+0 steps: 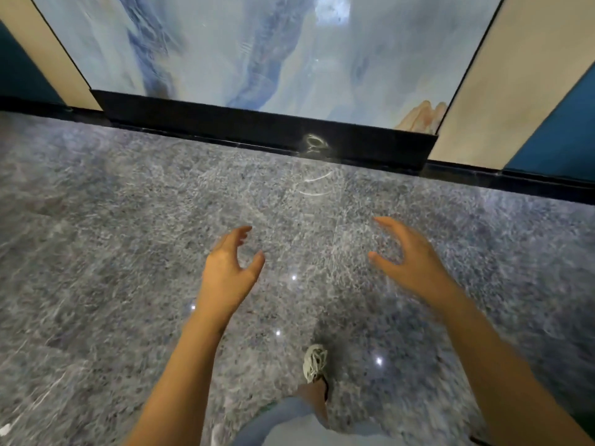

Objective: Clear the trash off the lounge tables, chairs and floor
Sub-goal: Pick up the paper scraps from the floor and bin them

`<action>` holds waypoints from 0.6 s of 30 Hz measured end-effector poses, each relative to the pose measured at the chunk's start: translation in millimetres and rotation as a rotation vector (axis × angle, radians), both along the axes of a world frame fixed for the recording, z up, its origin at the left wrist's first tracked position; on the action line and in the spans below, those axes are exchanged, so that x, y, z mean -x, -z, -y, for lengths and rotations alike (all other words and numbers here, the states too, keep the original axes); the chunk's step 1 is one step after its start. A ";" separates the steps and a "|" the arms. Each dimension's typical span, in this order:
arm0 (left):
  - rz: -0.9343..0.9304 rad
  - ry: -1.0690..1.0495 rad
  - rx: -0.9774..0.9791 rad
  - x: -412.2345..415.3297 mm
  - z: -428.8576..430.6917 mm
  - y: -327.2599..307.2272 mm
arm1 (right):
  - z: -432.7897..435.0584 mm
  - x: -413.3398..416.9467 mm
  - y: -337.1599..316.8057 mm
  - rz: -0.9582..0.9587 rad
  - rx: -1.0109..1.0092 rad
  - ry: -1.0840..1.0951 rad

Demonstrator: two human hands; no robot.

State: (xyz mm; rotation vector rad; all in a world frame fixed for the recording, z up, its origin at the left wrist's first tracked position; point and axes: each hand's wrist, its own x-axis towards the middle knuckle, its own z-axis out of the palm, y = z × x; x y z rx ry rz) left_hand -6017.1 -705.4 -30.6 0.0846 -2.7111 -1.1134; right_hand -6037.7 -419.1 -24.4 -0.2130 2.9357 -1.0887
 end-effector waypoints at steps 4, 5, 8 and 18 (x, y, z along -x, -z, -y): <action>0.011 -0.087 -0.022 96.4 -4.9 -6.6 | 4.1 111.9 -6.4 0.023 -0.009 -0.115; 0.006 -0.114 -0.027 117.5 -5.3 -9.4 | 7.8 138.9 -7.8 0.021 -0.009 -0.152; 0.009 -0.177 -0.019 165.4 -3.7 -13.6 | 21.3 211.5 -8.7 0.032 -0.004 -0.259; 0.073 -0.813 -0.061 223.5 9.9 -0.8 | 130.0 420.0 -5.1 0.044 -0.048 -0.894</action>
